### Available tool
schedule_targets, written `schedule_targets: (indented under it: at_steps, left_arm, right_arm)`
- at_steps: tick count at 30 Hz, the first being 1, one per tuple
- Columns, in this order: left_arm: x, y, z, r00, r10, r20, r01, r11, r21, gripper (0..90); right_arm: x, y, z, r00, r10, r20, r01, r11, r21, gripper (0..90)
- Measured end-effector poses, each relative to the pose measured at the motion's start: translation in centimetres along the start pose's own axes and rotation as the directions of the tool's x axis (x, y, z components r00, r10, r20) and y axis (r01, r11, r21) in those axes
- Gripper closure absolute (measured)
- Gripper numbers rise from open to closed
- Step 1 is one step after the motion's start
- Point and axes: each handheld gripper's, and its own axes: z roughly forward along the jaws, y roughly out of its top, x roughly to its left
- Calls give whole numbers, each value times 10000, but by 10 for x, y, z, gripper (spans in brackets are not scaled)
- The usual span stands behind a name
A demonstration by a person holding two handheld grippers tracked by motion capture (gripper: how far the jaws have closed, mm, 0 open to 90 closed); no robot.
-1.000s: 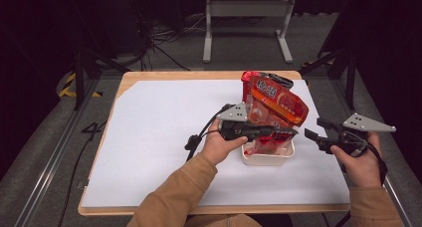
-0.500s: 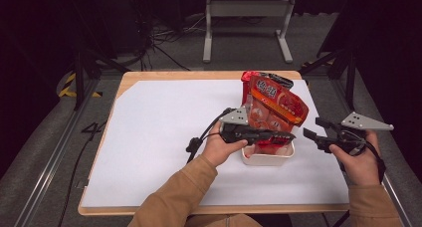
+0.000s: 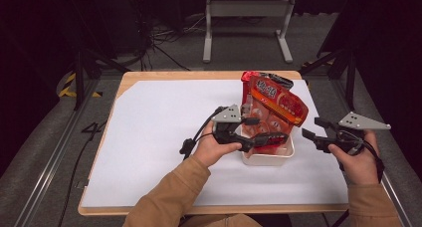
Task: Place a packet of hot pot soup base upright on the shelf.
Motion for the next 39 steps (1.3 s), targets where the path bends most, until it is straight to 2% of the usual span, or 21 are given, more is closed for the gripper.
schedule_targets:
  at_steps: [3, 7, 9, 10, 13, 17, 19, 20, 21, 25, 27, 28, 29, 34, 35, 36, 37, 39]
  left_arm:
    - [-2, 4, -15, 9997, -12, -243, 10, 10000, -70, 263]
    - [-3, 6, -35, 9968, -18, -803, 41, 9996, 282, 230]
    - [-4, 7, -51, 9946, -130, -1026, 162, 9994, 299, 225]
    - [-4, 7, -51, 9946, -130, -1026, 162, 9994, 299, 219]
    - [-6, 7, -71, 9883, -96, -1521, 170, 9987, 477, 217]
    - [-7, 3, -96, 9806, -45, -1961, 166, 9981, 601, 205]
    - [-6, 1, -112, 9782, -180, -2067, 285, 9984, 479, 192]
    - [-6, 1, -112, 9782, -180, -2067, 285, 9984, 479, 187]
    - [-5, -2, -126, 9711, -247, -2376, 355, 9985, 412, 183]
    - [-5, -10, -150, 9553, -247, -2947, 425, 9976, 542, 179]
    - [-5, -15, -160, 9470, -296, -3198, 492, 9974, 534, 178]
    - [-5, -15, -160, 9470, -296, -3198, 492, 9974, 534, 178]
    - [-6, -18, -168, 9405, -283, -3385, 525, 9966, 627, 177]
    - [-9, -28, -184, 9179, -238, -3961, 646, 9938, 899, 175]
    - [-9, -30, -188, 9090, -196, -4164, 667, 9929, 987, 174]
    - [-10, -32, -191, 8965, -106, -4428, 621, 9928, 1020, 174]
    - [-10, -32, -191, 8965, -106, -4428, 621, 9928, 1020, 174]
    - [-13, -36, -199, 8635, 348, -5032, 301, 9923, 1204, 174]
  right_arm:
    - [0, 0, 0, 10000, -17, 10, 17, 10000, -2, 341]
    - [0, 0, -2, 10000, -79, 21, 79, 10000, -48, 340]
    - [0, -1, -3, 10000, -71, 19, 71, 10000, -47, 339]
    - [0, -1, -3, 10000, -71, 19, 71, 10000, -47, 339]
    - [-1, -1, -3, 9999, -98, -64, 97, 9999, -136, 331]
    - [0, -1, -3, 9998, -140, -117, 138, 9997, -183, 312]
    - [1, -1, -3, 9997, -111, -217, 106, 9997, -198, 306]
    - [1, -1, -4, 9996, -127, -246, 123, 9998, -179, 305]
    - [1, -2, -4, 9996, -187, -226, 184, 9997, -145, 304]
    - [1, -4, -3, 9997, -144, -204, 141, 9998, -119, 298]
    - [0, -5, -4, 9996, -195, -212, 192, 9997, -137, 297]
    - [0, -6, -4, 9996, -204, -209, 201, 9997, -152, 296]
    - [0, -6, -4, 9995, -219, -210, 215, 9996, -155, 295]
    - [-1, -9, -2, 9996, -250, -106, 251, 9997, 62, 296]
    - [-1, -10, -2, 9997, -233, -98, 234, 9997, 62, 296]
    - [-2, -10, -1, 9997, -217, -107, 217, 9998, 48, 296]
    - [-2, -11, -1, 9997, -239, -81, 239, 9997, 47, 296]
    - [-3, -11, 0, 9997, -222, -72, 222, 9997, 48, 295]
